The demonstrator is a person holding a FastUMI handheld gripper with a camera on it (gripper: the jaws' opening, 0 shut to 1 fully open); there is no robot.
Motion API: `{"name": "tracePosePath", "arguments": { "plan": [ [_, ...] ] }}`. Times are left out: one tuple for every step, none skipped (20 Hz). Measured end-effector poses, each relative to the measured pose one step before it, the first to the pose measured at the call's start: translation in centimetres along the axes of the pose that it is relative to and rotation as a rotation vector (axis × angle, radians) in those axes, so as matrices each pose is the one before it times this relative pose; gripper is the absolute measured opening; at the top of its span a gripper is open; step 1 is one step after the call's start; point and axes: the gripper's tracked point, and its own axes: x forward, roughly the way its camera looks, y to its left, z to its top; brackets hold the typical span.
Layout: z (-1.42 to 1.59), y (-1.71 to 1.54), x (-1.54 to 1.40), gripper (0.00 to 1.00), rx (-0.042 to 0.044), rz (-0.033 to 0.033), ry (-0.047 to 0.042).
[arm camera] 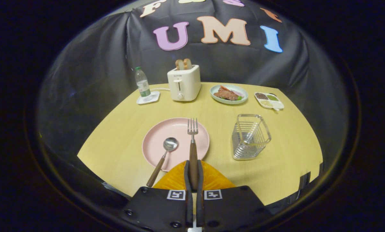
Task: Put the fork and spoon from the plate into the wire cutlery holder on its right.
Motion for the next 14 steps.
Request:
{"name": "tracePosePath", "arguments": {
  "plan": [
    [0.757,-0.862,-0.725,0.07,0.00463,-0.0062,0.00405],
    [0.618,-0.98,-0.765,0.07,0.00343,-0.00852,0.00517],
    [0.735,-1.045,-0.709,0.07,0.00377,-0.01001,0.00333],
    [0.511,-1.104,-0.616,0.07,0.00304,-0.01051,0.00475],
    [0.493,-1.061,-0.461,0.07,0.00073,-0.01213,0.00928],
    [0.238,-1.201,-0.299,0.07,-0.00113,-0.01263,0.0122],
    [0.137,-1.039,-0.187,0.07,-0.00267,-0.00955,0.02074],
    [-0.112,-0.909,-0.086,0.07,-0.00356,-0.00697,0.02547],
    [-0.119,-0.872,0.097,0.07,-0.00325,-0.0049,0.03021],
    [-0.17,-0.895,0.114,0.07,-0.00315,-0.00514,0.03176],
    [0.044,-0.76,0.26,0.07,-0.0012,-0.00209,0.03148],
    [-0.112,-0.479,0.257,0.07,0.00228,0.00123,0.03351],
    [-0.106,-0.315,0.344,0.07,0.00251,0.00559,0.03776],
    [-0.301,-0.196,0.54,0.07,-0.00057,0.00707,0.03909]
  ]
}}
